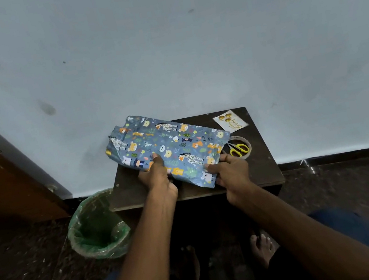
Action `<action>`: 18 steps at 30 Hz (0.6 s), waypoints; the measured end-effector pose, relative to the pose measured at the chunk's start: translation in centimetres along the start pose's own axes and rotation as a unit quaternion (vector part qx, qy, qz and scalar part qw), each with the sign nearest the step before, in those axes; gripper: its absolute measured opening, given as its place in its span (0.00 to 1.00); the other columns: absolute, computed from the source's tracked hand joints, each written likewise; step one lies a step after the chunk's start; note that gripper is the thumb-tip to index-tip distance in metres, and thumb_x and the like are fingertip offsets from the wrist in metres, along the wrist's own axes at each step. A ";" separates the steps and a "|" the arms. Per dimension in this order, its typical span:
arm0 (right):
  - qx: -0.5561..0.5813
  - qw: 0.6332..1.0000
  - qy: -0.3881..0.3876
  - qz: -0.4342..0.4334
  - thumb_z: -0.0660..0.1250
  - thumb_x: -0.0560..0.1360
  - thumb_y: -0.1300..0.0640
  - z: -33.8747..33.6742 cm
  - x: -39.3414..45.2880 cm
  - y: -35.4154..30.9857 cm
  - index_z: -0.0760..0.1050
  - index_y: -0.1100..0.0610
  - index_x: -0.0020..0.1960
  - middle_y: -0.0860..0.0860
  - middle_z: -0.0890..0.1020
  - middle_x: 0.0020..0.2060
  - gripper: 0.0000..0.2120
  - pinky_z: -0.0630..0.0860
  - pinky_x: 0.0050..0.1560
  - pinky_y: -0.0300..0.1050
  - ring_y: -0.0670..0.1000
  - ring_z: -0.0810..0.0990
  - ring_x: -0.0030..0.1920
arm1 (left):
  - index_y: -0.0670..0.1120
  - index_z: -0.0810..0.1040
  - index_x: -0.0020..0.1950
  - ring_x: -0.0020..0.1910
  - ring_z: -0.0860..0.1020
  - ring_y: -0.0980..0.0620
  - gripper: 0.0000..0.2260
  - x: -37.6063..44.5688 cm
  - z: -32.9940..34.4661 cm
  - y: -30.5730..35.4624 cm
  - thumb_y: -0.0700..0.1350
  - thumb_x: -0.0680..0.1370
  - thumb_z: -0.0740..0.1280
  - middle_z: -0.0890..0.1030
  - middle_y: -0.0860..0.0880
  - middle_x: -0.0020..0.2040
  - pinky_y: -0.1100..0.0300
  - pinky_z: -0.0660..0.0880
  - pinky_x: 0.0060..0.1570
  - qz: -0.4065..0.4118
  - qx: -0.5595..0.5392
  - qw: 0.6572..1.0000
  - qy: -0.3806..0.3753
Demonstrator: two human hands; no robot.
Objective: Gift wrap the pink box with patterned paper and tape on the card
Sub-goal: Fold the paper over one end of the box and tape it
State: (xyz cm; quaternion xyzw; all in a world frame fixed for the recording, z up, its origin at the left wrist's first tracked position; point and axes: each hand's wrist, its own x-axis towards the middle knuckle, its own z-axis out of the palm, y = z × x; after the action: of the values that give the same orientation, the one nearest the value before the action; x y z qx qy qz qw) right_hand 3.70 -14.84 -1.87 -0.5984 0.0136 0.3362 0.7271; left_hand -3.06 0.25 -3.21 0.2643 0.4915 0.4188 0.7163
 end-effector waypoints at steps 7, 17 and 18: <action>-0.071 0.974 0.171 -0.129 0.76 0.72 0.63 -1.2 0.2 0.8 0.79 0.52 0.49 0.53 0.85 0.45 0.10 0.84 0.51 0.64 0.54 0.86 0.47 | 0.40 0.75 0.71 0.48 0.84 0.43 0.19 -0.7 -0.4 0.5 0.45 0.83 0.73 0.83 0.42 0.61 0.47 0.82 0.46 -0.050 -0.010 0.999 -0.010; 0.080 0.985 -0.147 -0.049 0.56 0.86 0.46 -2.9 1.5 -5.6 0.80 0.64 0.65 0.59 0.85 0.61 0.25 0.78 0.65 0.54 0.58 0.84 0.61 | 0.39 0.77 0.70 0.48 0.85 0.41 0.18 -0.4 -0.8 2.4 0.39 0.81 0.72 0.85 0.38 0.61 0.52 0.83 0.40 -0.001 0.053 0.996 -0.073; 0.075 0.984 -0.158 -0.043 0.56 0.86 0.48 -2.8 1.5 -5.4 0.79 0.67 0.65 0.60 0.85 0.61 0.24 0.77 0.66 0.55 0.59 0.83 0.62 | 0.40 0.75 0.70 0.48 0.85 0.41 0.17 -0.4 -0.8 2.7 0.38 0.82 0.70 0.84 0.37 0.62 0.51 0.83 0.41 0.013 0.056 0.995 -0.080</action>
State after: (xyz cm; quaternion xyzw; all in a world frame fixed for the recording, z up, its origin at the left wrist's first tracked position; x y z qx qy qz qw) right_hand 8.69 -16.91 1.34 -0.4814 -0.1020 0.3929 0.7769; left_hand -4.81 1.26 -1.24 0.3430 0.4520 0.3772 0.7320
